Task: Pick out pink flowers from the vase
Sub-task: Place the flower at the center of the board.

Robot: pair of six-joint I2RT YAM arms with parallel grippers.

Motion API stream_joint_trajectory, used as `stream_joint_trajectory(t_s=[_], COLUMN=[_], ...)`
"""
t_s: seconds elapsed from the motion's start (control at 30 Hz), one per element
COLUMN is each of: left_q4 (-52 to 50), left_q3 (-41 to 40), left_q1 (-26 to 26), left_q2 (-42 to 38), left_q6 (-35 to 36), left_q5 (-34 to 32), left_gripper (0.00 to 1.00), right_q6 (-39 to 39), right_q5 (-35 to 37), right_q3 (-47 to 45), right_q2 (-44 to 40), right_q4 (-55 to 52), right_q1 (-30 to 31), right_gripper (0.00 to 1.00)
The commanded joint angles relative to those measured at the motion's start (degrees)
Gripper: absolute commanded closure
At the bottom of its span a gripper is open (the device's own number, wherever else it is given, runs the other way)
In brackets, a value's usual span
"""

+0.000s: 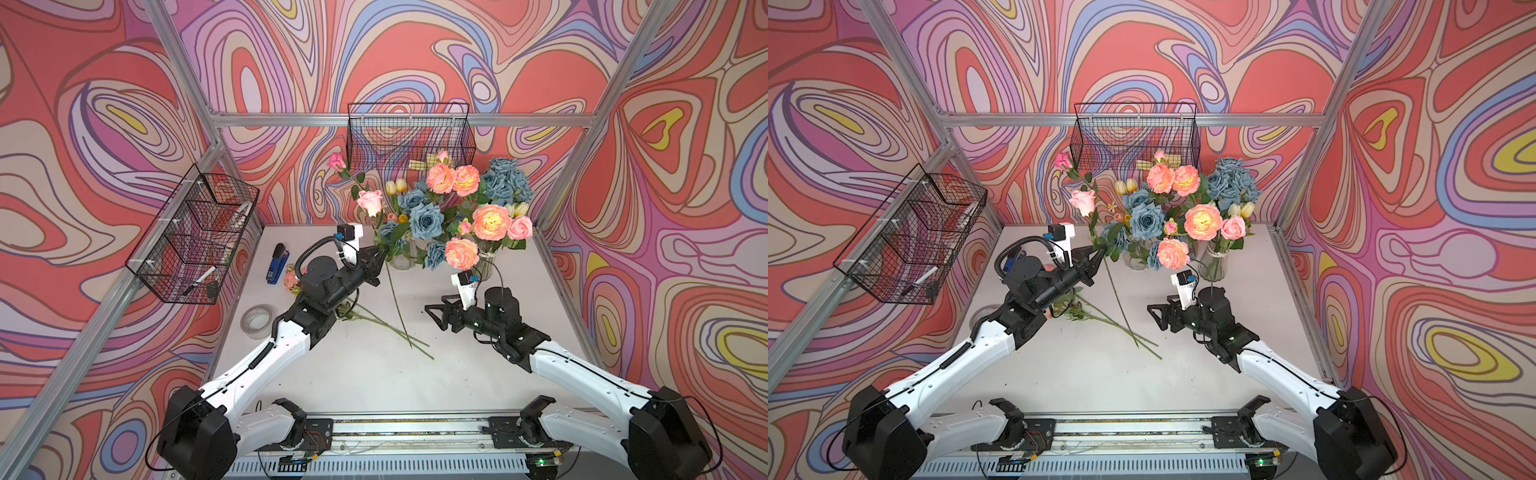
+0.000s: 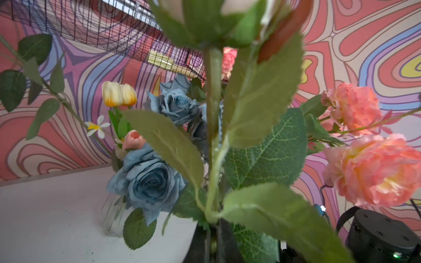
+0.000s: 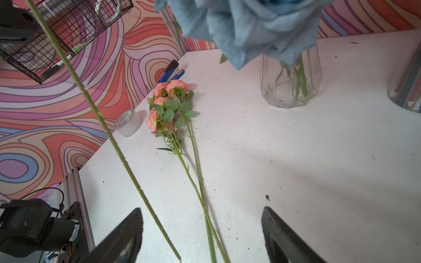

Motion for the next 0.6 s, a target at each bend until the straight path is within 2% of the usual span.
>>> stream_joint_trajectory(t_s=[0.0, 0.13, 0.33, 0.43, 0.57], left_q4=[1.4, 0.6, -0.7, -0.5, 0.3], left_q3=[-1.2, -2.4, -3.9, -4.3, -4.4], left_q1=[0.2, 0.5, 1.1, 1.3, 1.5], left_q2=[-2.7, -4.9, -6.9, -6.9, -6.4], left_q6=[0.9, 1.3, 1.3, 0.8, 0.1], left_q5=[-4.1, -5.8, -7.1, -7.0, -6.6], left_gripper=[1.0, 1.0, 1.0, 1.0, 1.0], right_q6=[-0.4, 3.7, 9.0, 15.4, 26.1], right_q5=[-1.7, -5.6, 1.2, 1.0, -0.2], right_q3=[1.1, -0.2, -5.5, -7.7, -10.8], right_q2=[3.3, 7.5, 3.8, 4.1, 10.7], right_q4=[6.4, 15.4, 24.4, 29.7, 41.5], right_q1=[1.3, 2.6, 2.9, 2.9, 2.9], right_gripper=[0.17, 0.17, 0.15, 0.15, 0.15])
